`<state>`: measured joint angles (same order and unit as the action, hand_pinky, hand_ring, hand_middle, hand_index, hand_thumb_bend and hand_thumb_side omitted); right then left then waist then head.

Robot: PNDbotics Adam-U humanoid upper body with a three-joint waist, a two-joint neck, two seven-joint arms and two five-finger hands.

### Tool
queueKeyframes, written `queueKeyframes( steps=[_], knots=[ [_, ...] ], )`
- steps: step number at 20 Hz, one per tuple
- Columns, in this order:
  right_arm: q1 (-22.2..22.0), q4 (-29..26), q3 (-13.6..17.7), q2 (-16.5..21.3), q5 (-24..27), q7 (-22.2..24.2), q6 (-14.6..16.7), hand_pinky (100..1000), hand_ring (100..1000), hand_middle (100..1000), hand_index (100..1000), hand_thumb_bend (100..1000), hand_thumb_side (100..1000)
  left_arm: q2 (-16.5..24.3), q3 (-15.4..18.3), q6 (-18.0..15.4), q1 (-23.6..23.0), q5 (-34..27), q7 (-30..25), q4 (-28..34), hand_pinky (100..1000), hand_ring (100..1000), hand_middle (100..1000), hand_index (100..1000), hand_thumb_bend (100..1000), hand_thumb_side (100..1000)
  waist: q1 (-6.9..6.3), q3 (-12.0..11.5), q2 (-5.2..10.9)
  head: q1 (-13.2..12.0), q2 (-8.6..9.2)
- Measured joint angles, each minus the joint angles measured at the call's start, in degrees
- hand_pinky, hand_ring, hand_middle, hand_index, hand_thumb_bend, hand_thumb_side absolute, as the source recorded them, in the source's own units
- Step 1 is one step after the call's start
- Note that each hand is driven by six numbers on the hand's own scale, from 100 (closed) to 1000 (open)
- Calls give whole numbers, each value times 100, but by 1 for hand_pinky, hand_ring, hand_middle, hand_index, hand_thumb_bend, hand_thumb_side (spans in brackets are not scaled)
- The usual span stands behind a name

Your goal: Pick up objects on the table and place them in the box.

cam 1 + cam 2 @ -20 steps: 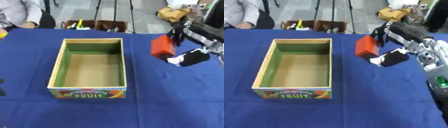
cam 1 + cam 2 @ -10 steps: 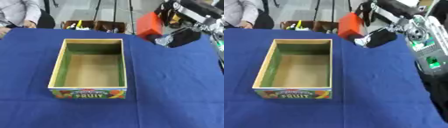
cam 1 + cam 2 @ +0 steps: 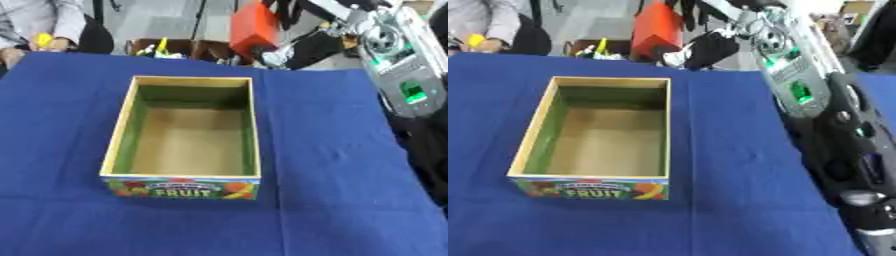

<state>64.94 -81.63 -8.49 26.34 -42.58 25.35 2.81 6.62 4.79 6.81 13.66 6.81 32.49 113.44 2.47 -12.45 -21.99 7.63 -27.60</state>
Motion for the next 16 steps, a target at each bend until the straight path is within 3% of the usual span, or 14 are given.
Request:
queueKeyframes(
  steps=[7, 16],
  knots=[
    [265, 857, -37, -438, -1134, -420, 242, 534, 646, 369, 347, 100, 355, -1, -34, -4, 47, -25, -46, 0, 224, 462, 517, 411, 100, 813, -11, -102, -63, 182, 3],
    [256, 1565, -161, -794, -2157, -811, 604, 532, 645, 374, 345, 100, 355, -7, -36, -14, 58, -46, -62, 0, 224, 462, 517, 411, 100, 812, -25, -199, -95, 265, 48]
  ],
)
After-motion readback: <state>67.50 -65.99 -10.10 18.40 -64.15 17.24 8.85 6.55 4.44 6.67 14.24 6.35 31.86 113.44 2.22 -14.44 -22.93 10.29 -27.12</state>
